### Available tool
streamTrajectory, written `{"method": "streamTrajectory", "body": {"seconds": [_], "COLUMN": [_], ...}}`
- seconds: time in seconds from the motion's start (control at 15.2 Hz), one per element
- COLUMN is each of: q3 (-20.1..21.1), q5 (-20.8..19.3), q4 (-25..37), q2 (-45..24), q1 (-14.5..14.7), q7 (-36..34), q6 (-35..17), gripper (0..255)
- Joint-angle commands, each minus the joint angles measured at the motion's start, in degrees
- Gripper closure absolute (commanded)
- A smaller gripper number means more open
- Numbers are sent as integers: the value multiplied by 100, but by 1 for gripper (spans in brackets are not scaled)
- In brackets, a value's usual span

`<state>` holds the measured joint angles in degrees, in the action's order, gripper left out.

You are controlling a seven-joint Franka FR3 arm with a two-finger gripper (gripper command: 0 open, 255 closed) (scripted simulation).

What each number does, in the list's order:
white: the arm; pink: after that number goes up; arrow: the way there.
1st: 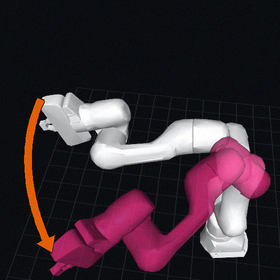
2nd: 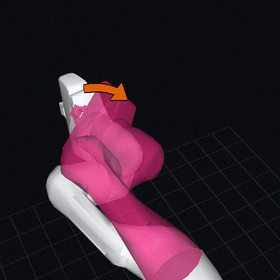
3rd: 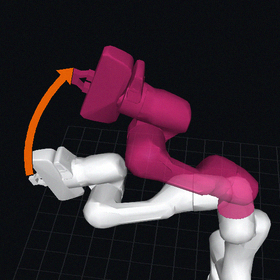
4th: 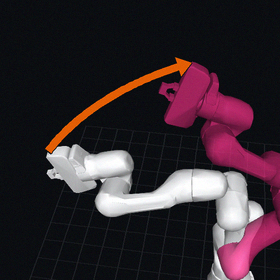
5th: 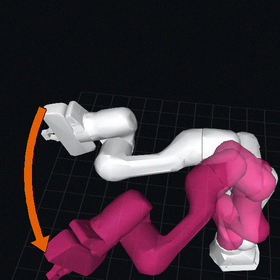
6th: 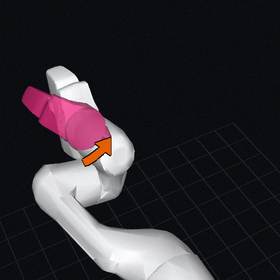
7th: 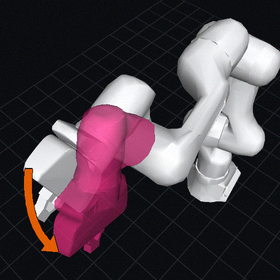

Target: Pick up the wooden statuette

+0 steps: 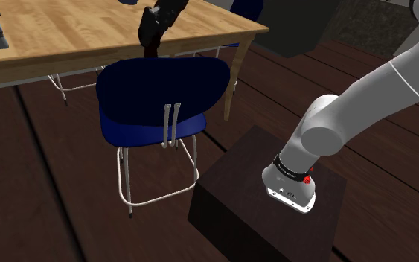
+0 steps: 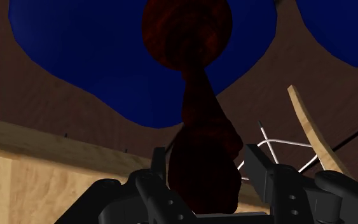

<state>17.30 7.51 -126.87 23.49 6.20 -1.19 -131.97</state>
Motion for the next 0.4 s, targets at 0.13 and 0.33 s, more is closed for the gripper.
{"method": "streamTrajectory", "body": {"seconds": [0.13, 0.33], "q3": [-22, -28], "q5": [-22, -28], "q4": [304, 394], "q2": [5, 3], "q1": [-14, -19], "q7": [-9, -12], "q6": [304, 392], "gripper": [255, 255]}}
